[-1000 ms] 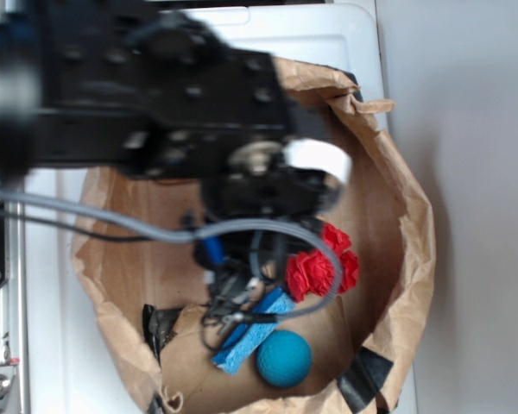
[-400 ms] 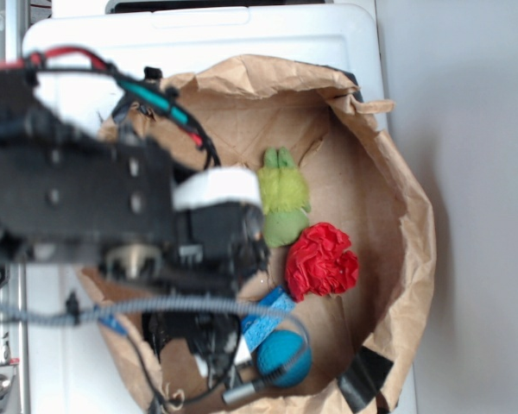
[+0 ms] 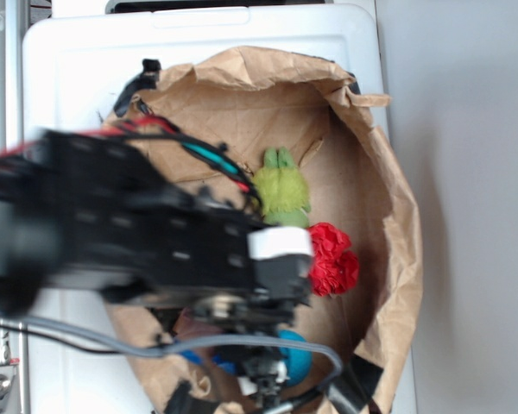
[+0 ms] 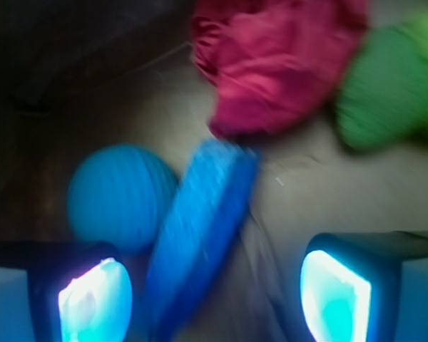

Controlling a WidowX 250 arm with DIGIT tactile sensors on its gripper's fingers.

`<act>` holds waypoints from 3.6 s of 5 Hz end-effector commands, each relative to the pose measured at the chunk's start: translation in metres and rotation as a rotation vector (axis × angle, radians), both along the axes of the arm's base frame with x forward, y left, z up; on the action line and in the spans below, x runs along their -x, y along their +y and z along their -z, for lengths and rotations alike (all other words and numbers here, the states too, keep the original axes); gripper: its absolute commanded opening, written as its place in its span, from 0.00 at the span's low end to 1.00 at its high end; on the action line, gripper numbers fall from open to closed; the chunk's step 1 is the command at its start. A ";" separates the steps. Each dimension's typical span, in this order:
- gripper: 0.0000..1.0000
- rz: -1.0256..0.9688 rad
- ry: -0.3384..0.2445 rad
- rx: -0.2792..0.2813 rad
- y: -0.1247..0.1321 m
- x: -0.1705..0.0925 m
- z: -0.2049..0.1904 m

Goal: Grab the blue sponge.

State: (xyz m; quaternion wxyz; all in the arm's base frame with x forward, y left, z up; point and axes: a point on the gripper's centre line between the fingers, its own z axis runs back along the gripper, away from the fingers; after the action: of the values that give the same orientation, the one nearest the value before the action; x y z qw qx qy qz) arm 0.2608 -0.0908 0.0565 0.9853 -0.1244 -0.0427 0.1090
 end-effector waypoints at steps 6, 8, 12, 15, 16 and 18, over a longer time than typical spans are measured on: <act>0.00 0.147 -0.032 0.153 0.045 -0.026 -0.072; 1.00 0.246 -0.066 0.071 0.024 0.000 -0.048; 1.00 0.307 -0.098 -0.049 -0.007 0.006 0.013; 0.00 0.282 -0.099 -0.116 -0.009 0.030 0.026; 0.00 0.248 -0.089 -0.042 -0.001 0.034 -0.015; 0.00 0.285 -0.054 -0.020 0.053 0.035 -0.101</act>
State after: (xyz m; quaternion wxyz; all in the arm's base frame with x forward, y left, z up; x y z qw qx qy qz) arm 0.2207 -0.0433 0.1387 0.9915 -0.1234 -0.0162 -0.0381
